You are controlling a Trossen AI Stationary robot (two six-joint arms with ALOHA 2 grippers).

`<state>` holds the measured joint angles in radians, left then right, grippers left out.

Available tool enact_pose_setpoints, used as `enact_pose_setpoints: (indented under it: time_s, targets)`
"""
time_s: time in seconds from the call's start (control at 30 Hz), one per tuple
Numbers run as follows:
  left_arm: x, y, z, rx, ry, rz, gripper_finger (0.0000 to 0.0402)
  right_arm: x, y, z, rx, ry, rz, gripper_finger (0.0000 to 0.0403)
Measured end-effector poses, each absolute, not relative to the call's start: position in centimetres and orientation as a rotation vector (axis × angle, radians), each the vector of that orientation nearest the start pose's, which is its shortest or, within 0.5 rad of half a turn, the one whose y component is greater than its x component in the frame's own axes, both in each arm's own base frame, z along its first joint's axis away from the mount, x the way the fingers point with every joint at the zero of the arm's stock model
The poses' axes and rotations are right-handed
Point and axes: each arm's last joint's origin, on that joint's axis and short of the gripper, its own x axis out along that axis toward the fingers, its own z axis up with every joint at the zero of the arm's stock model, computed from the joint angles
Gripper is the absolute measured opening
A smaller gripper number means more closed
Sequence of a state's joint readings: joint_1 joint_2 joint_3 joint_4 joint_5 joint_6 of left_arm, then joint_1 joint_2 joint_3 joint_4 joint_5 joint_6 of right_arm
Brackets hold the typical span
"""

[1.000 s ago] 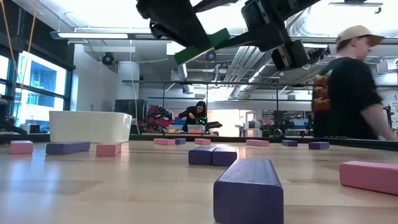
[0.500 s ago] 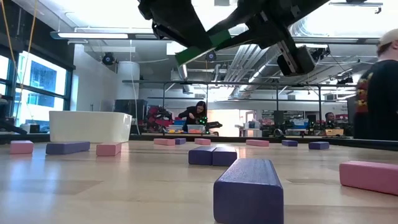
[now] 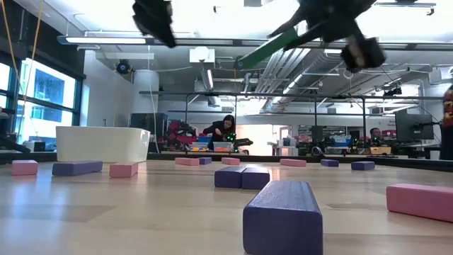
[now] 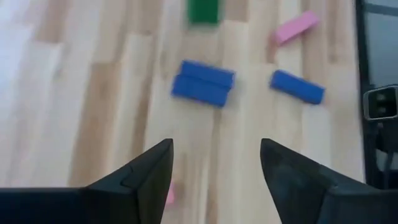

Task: Sort blocks
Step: Put the blue block into the yellow bin

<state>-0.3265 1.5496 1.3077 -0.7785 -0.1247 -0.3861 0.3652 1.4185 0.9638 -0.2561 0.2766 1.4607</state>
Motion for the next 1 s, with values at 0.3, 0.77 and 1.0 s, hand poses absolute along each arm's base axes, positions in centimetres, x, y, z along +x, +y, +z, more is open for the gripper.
enact_pose_setpoints:
  time_s: [0.3,0.77,1.0]
  targets:
    - [24.8,-10.8,27.7,-0.368,0.585,0.095,0.0227,20.1,15.2,25.4,1.181,1.129,-0.352,0.0001]
    - [24.2,-11.4,25.1,-0.591,0.367,0.092,0.0227,11.0,20.2,24.5,1.173,1.608,-0.584,0.0000]
    - [24.6,-11.2,25.8,-0.591,0.303,0.067,0.0227,10.5,19.4,24.0,1.122,1.680,-0.724,0.0038]
